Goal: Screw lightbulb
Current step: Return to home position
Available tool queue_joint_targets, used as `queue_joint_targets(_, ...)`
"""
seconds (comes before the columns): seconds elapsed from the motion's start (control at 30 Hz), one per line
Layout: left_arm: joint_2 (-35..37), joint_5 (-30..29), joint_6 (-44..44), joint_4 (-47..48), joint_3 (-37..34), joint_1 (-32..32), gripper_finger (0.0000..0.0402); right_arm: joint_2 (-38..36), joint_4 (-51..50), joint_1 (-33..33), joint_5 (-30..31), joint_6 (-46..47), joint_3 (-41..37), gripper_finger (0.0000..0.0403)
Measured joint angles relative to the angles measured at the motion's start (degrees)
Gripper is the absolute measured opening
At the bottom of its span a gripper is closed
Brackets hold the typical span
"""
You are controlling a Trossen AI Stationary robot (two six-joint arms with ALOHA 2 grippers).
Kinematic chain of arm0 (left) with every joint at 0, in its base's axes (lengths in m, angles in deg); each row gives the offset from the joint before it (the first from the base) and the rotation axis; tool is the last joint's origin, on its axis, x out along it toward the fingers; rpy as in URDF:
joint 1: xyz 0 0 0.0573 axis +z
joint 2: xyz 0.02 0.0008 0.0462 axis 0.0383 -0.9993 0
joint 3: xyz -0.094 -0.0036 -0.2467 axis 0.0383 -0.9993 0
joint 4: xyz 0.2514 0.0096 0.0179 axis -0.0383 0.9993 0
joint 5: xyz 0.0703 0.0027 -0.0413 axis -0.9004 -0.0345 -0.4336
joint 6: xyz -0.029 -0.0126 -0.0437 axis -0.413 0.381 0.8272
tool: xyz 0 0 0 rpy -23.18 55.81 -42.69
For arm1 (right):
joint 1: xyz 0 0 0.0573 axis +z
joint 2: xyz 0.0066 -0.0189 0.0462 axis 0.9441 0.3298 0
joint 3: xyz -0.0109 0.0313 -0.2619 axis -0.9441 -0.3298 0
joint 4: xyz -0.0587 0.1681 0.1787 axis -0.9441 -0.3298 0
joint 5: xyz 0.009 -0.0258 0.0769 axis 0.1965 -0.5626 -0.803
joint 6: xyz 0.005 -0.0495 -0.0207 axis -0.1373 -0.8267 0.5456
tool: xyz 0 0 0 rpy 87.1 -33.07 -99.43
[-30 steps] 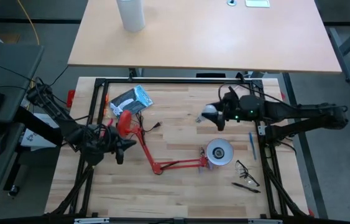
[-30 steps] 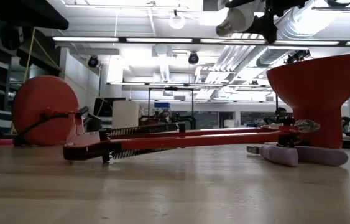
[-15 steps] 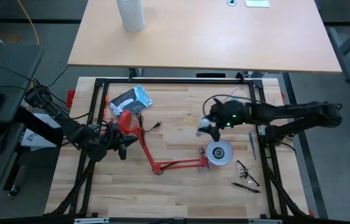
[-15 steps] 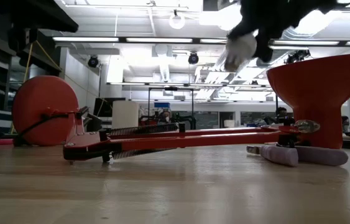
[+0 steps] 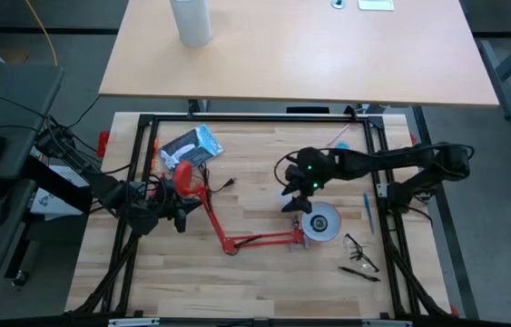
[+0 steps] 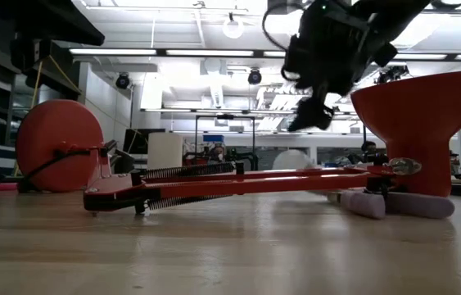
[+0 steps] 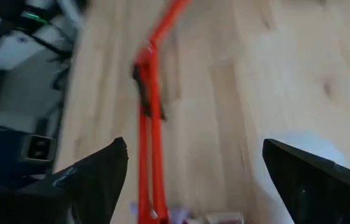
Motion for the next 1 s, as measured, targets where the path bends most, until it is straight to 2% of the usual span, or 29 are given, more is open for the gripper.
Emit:
queue_joint_targets(0.1,-0.6,-2.7,0.0,-0.4,0.0,0.0,0.0,-1.2,3.4,-1.1,-2.8,-1.1,0.2,0.0364)
queue_joint_targets(0.27,-2.5,-7.7,-2.2,-4.5,0.0,-0.1,0.0,-7.0,4.4,-3.4,-2.5,0.2,0.2,0.0364)
queue_joint_targets(0.4,-4.1,-6.4,-9.5,-8.7,0.0,0.3,0.0,-13.2,4.3,-3.6,-0.1,1.6,0.2,0.0364)
queue_joint_targets(0.5,-3.5,0.4,-16.9,-10.5,0.0,3.7,0.0,-17.6,5.8,-2.6,0.9,3.5,0.2,0.0364)
queue_joint_targets(0.67,-1.7,21.6,-34.4,-18.2,0.0,14.9,0.0,-23.2,7.2,-0.4,2.7,5.9,0.2,0.0364)
queue_joint_targets(0.77,-1.7,32.2,-39.9,-18.3,0.0,21.8,0.0,-26.3,7.2,0.7,5.0,8.9,0.2,0.0364)
queue_joint_targets(0.87,-0.9,36.9,-42.5,-20.0,-1.8,24.4,0.0,-29.3,6.9,2.3,6.5,11.9,0.2,0.0364)
queue_joint_targets(1.0,4.1,39.3,-41.8,-36.4,-13.4,24.5,0.0,-33.6,6.8,4.3,9.9,14.4,0.2,0.0364)
